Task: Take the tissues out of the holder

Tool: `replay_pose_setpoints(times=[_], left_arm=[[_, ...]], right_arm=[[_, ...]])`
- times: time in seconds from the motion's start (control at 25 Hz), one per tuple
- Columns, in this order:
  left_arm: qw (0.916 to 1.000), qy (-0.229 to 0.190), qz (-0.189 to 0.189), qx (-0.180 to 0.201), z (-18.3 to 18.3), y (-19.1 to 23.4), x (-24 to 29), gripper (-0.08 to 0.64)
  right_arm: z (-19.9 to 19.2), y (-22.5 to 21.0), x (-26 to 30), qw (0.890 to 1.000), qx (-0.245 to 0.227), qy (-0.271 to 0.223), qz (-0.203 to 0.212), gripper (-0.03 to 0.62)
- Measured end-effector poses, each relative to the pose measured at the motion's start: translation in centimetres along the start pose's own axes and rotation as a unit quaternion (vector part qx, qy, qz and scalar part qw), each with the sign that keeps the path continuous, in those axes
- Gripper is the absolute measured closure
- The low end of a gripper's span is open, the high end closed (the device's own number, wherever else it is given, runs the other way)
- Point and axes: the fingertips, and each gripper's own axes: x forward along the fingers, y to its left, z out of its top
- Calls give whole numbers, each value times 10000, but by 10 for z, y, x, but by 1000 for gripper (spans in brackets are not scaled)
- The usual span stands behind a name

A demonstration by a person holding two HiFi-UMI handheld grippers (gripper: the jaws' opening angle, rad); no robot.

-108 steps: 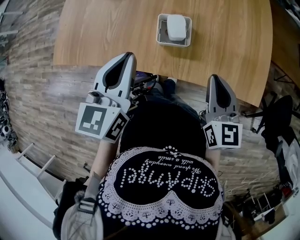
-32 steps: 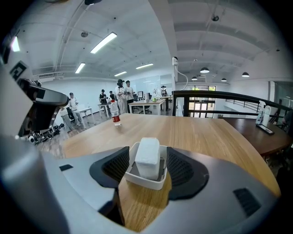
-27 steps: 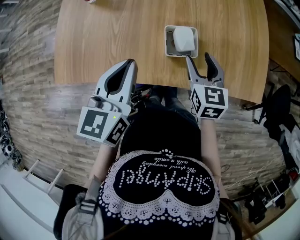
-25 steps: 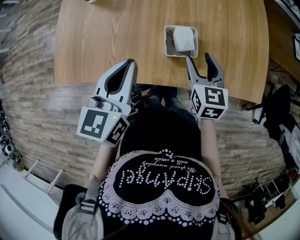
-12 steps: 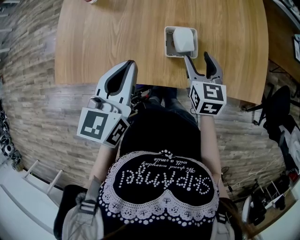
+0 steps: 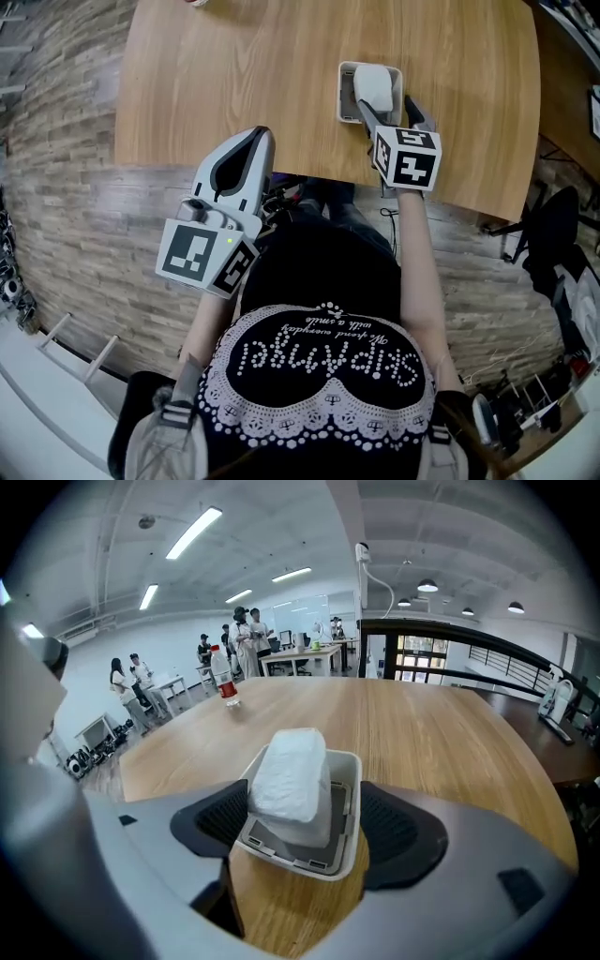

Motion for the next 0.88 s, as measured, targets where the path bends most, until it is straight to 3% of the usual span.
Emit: replay_pose_setpoints(times=[0.24,0.52,0.88], left_arm=[[9999,-10,95,-52,-1,2,-1,554],[9998,-40,145,-90,-1,6,-2,554],[9997,-10,208,-130,-2,9,0,554]], right_arm=[[1,15,1,9995,-50,212,233,236],[-15,6,17,9983,141,554,137,238],[-14,12,31,9967,-384,712,38,238]])
